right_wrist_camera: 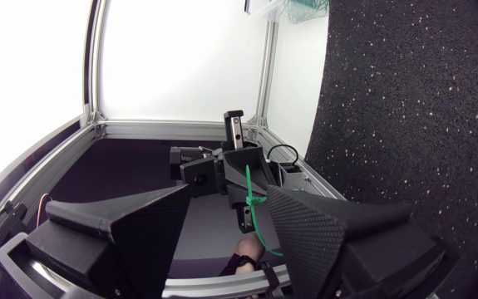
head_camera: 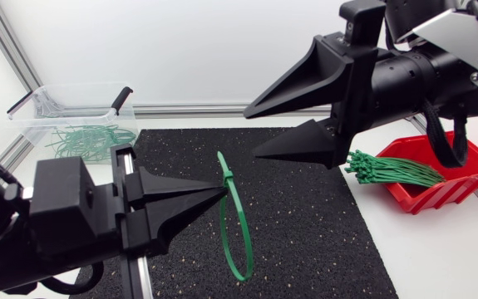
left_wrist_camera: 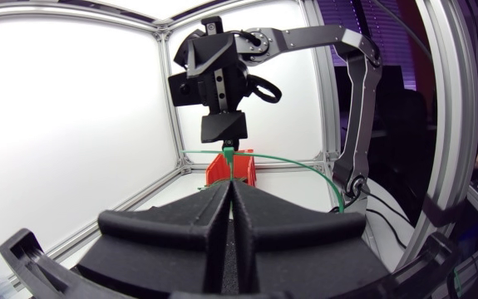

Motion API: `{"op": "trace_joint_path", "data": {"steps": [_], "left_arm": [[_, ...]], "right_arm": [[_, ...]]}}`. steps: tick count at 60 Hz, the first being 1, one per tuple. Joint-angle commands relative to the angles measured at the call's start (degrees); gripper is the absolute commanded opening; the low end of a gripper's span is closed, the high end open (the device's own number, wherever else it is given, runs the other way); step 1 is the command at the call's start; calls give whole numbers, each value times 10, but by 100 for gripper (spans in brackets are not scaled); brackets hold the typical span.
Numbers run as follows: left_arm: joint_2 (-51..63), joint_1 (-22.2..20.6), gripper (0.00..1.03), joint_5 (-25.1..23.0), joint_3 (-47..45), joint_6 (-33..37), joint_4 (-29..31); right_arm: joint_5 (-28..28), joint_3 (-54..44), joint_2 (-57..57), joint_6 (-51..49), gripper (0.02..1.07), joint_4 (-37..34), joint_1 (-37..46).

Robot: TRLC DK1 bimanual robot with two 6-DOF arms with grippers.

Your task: Take a green cable tie from the red box, thread the tail through the head to close it, then place it in the transparent bin on the left.

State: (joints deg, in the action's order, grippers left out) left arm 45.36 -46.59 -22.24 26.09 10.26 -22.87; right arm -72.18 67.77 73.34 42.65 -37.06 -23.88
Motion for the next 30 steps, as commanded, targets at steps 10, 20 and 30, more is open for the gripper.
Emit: {"op": "trace_joint_path", "data": {"steps": [10,20,30], "left_arm": [[38,12,4,-3,1,92,-5],[40,10,4,5,12,136,8],[40,6,4,13,29,151,20]], "right_arm": [[-28,24,54,-163,70,-50,-13],[-23,19,63,-231,56,-52,-41],[-22,18,75,-275,56,-52,-55]]}}
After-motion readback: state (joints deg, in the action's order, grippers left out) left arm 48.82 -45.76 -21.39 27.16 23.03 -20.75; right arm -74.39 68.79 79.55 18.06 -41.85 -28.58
